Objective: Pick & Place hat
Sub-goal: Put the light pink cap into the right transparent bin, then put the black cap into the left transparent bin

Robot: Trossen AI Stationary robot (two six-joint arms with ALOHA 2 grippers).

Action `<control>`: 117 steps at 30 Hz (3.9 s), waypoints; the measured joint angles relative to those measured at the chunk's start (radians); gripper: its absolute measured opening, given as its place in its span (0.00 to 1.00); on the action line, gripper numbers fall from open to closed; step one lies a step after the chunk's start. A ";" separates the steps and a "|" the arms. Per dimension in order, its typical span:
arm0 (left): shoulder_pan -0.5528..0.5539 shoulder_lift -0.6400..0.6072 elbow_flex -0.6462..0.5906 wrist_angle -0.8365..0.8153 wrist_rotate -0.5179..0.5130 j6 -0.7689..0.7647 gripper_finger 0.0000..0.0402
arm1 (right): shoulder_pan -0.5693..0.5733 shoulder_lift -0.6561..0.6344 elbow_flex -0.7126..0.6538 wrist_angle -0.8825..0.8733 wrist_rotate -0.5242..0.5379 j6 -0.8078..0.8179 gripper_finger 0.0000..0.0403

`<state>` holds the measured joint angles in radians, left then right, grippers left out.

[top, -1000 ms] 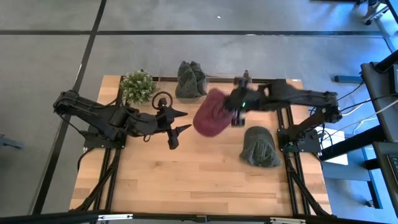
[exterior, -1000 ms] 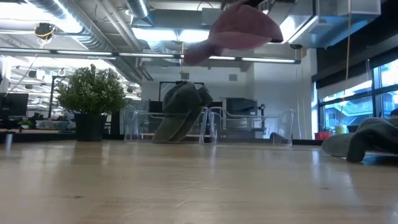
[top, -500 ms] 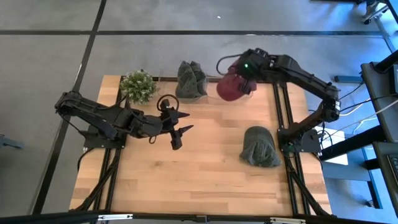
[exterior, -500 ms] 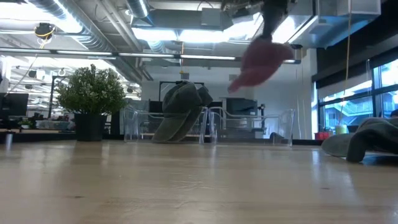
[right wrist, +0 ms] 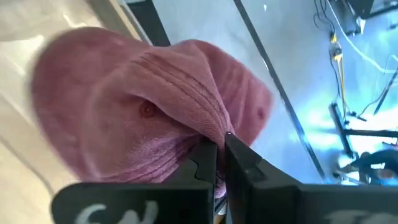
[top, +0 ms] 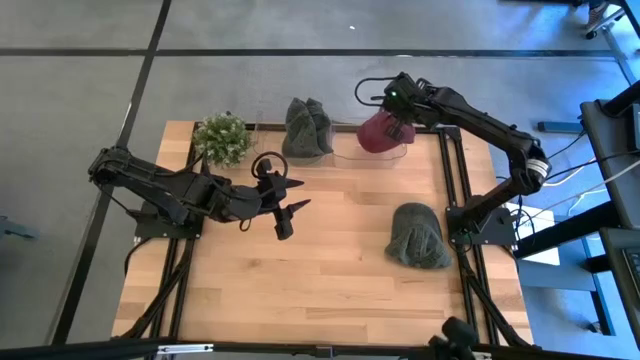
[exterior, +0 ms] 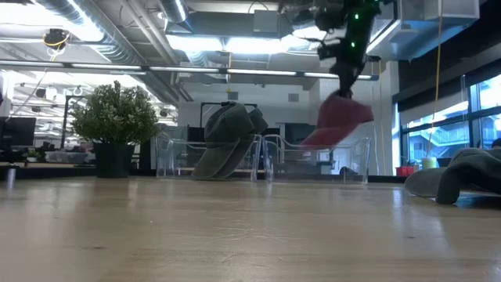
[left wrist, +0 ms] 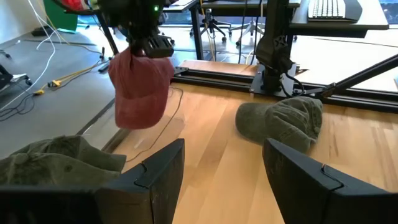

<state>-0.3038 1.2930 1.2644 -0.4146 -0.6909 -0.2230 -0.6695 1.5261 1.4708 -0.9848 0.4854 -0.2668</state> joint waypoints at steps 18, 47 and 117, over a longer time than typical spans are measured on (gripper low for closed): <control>0.007 0.000 0.000 -0.001 -0.025 0.000 0.53 | -0.073 -0.001 -0.129 0.059 -0.062 0.054 0.09; 0.007 0.000 0.000 -0.002 -0.022 0.000 0.53 | -0.062 -0.001 -0.093 -0.043 -0.113 0.083 0.47; 0.003 -0.001 0.001 -0.008 0.082 -0.001 0.53 | 1.221 0.057 -0.732 0.315 -0.450 1.791 0.26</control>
<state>-0.3004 1.2922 1.2652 -0.4229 -0.6086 -0.2237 0.5518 1.5835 0.7391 -0.6700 0.0353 1.5246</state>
